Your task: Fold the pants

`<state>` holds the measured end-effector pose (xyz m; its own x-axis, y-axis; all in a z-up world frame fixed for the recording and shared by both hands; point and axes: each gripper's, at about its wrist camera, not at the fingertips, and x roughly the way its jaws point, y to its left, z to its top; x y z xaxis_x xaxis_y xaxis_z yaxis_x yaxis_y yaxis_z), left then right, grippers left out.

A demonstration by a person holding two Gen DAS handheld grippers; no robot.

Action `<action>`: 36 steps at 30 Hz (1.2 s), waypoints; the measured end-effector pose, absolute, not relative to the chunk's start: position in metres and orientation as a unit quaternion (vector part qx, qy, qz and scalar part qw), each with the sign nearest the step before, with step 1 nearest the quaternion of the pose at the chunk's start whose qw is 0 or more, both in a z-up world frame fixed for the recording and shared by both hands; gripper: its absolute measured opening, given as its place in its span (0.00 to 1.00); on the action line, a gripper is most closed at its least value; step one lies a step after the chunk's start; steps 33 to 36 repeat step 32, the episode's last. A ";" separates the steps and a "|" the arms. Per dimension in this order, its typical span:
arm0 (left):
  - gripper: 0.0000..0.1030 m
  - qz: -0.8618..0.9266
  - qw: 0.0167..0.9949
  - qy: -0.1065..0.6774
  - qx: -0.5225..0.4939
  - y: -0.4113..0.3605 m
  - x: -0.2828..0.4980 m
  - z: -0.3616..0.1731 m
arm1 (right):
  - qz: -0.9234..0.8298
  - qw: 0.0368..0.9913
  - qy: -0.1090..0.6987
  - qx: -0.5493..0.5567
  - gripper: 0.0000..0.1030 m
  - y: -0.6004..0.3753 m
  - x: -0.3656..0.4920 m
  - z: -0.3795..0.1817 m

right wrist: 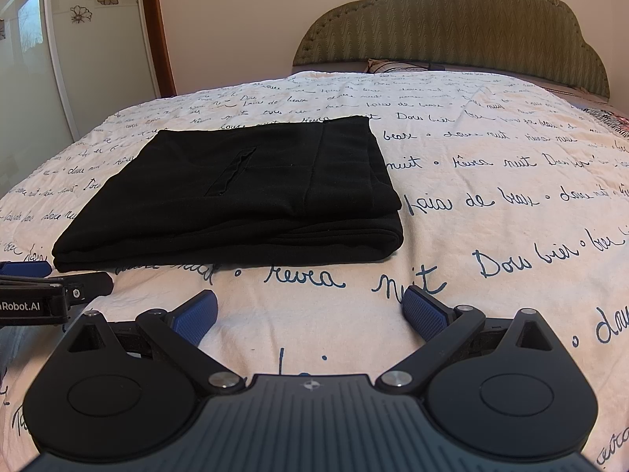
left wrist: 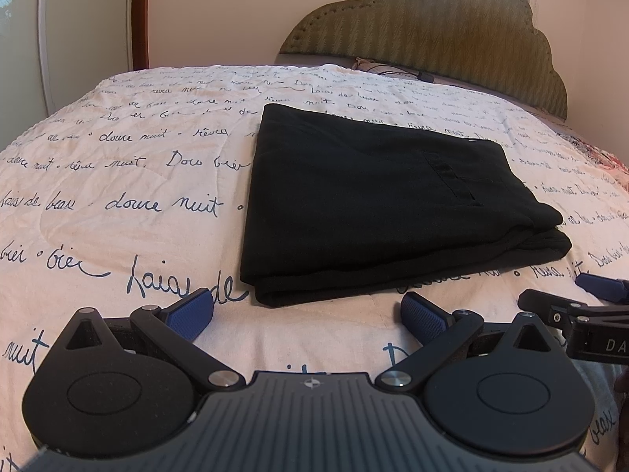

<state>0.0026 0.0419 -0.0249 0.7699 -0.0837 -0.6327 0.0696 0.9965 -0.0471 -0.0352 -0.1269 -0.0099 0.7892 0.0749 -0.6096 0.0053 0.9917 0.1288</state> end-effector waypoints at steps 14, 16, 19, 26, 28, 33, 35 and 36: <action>1.00 -0.032 0.938 0.345 -0.024 0.043 0.007 -0.022 | 0.018 0.944 0.325 0.060 0.98 -0.125 -0.036 -0.009; 1.00 -0.033 0.938 0.344 -0.029 0.044 0.006 -0.022 | 0.017 0.944 0.325 0.060 0.98 -0.125 -0.036 -0.009; 1.00 -0.038 0.939 0.340 -0.041 0.047 0.005 -0.022 | 0.018 0.944 0.325 0.060 0.98 -0.125 -0.036 -0.009; 1.00 -0.047 0.940 0.333 -0.053 0.050 0.003 -0.021 | 0.017 0.944 0.325 0.060 0.99 -0.125 -0.036 -0.009; 0.99 -0.050 0.941 0.328 -0.061 0.053 0.001 -0.021 | 0.017 0.943 0.326 0.060 0.99 -0.125 -0.036 -0.009; 1.00 -0.051 0.942 0.327 -0.064 0.054 0.002 -0.022 | 0.018 0.944 0.325 0.060 0.99 -0.125 -0.036 -0.009; 1.00 -0.051 0.942 0.327 -0.064 0.054 0.002 -0.022 | 0.018 0.944 0.325 0.060 0.99 -0.125 -0.036 -0.009; 1.00 -0.051 0.942 0.327 -0.064 0.054 0.002 -0.022 | 0.018 0.944 0.325 0.060 0.99 -0.125 -0.036 -0.009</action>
